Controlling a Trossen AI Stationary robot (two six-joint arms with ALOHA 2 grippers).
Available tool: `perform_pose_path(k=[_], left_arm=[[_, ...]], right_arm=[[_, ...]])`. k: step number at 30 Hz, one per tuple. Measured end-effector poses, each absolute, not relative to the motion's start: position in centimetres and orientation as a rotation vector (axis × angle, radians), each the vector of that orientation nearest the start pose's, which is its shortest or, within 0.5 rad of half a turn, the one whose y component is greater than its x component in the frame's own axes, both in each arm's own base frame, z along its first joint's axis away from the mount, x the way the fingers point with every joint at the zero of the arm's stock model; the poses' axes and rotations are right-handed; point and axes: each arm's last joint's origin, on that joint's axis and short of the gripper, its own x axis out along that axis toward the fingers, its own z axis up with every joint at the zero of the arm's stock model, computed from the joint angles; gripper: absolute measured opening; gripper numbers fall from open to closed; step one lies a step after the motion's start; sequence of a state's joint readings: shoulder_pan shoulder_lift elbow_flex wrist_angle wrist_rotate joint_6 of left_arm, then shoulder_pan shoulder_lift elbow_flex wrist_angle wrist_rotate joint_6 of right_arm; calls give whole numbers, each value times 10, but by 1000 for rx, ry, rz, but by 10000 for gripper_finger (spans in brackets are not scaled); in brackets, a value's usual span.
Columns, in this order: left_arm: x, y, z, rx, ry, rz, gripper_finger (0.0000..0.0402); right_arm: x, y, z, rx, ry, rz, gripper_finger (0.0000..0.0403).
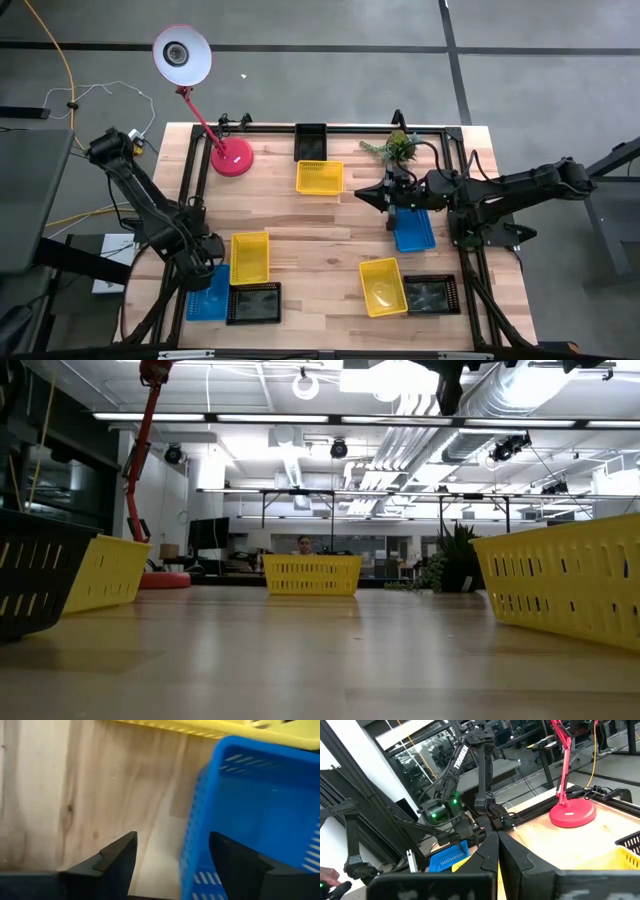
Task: Stack baskets by color
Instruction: Stack the left blue bin on the right stacked blue bin
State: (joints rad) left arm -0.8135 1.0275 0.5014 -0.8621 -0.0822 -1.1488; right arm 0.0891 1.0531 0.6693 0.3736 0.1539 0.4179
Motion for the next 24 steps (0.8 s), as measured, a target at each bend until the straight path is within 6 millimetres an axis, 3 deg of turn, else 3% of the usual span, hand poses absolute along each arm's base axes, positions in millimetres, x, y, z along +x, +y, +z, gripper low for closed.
perform_pose_path(k=[4, 7, 11, 14, 19, 24], left_arm=[[103, -104, 160, -296, 1376, 161, 204], [105, -107, 158, -269, 1378, 128, 146], [106, -109, 156, -261, 1388, 122, 35], [106, -109, 159, -338, 1419, 120, 13], [105, -112, 197, -409, 1419, -36, 3], [99, -98, 248, -438, 1308, -54, 1]], right_arm=[[235, 17, 295, 416, 1, -67, 0], [235, 17, 295, 416, 4, -68, 0], [235, 17, 295, 418, 8, -69, 0], [235, 17, 295, 418, 8, -69, 0], [235, 17, 295, 417, 8, -69, 0], [235, 17, 295, 420, 0, -68, 0]])
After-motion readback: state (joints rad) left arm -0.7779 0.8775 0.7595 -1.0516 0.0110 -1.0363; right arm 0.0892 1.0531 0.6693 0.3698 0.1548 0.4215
